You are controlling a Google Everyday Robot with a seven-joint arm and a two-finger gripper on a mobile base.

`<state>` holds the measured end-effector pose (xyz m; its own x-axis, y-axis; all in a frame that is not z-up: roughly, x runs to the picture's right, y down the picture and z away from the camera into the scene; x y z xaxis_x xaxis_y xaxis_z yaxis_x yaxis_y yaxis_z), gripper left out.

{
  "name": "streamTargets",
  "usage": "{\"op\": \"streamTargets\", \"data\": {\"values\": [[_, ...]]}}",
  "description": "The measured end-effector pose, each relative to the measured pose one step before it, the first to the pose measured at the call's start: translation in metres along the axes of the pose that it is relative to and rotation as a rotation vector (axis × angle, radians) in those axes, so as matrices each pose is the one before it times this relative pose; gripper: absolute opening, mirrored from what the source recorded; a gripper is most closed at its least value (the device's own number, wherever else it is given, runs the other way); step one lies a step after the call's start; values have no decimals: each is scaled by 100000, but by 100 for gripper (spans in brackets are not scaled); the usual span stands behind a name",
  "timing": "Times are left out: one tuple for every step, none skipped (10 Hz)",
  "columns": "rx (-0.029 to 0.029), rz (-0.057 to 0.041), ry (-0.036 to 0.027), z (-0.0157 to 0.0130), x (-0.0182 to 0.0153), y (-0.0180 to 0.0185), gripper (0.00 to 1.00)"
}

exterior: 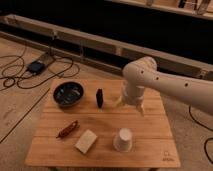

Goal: Place the ceramic cup over the eraser

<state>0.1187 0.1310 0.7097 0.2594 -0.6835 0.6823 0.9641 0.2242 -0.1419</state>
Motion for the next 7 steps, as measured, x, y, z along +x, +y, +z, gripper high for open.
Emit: {"op": "streamTargets", "data": {"values": [[-69,-614,-817,487,-798,18,80],[119,0,-524,449,-609,100,80],[105,-31,-439,492,-698,40,80],[-250,-122,-446,352,-572,45,80],[-212,129,-417,341,-566,119,80],[-119,386,-852,473,-1097,130,80],[186,298,-352,234,-586,39,80]]}}
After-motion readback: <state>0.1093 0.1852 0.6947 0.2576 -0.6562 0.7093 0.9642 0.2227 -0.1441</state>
